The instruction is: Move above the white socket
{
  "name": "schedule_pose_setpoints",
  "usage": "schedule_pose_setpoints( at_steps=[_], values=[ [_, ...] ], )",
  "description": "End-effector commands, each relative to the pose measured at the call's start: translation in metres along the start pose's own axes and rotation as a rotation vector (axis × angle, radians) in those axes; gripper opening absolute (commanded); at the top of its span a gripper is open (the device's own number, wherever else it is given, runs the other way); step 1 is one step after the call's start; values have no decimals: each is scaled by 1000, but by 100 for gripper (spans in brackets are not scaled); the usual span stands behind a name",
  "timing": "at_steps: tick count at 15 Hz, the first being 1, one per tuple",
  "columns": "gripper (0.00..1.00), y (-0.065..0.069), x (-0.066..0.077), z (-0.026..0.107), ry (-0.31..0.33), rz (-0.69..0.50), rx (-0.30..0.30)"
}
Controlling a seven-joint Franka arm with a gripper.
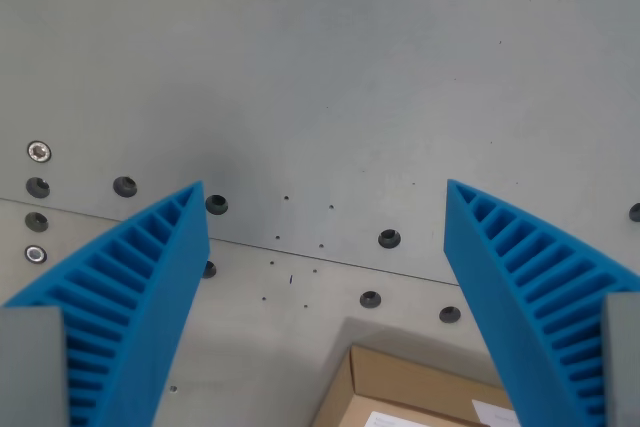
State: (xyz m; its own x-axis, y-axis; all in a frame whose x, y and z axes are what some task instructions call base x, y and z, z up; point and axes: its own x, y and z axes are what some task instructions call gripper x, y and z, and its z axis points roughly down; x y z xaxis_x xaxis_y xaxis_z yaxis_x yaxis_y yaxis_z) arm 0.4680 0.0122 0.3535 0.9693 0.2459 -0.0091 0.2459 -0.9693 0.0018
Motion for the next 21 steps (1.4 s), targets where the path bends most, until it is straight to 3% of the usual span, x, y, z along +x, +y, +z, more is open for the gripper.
schedule_pose_setpoints(
  at_steps=[1,12,21],
  values=[
    [100,0,0,-3,6,-1,-1],
    [100,0,3,3,12,73,-1],
    [100,-2,15,21,26,213,-1]
  ],
)
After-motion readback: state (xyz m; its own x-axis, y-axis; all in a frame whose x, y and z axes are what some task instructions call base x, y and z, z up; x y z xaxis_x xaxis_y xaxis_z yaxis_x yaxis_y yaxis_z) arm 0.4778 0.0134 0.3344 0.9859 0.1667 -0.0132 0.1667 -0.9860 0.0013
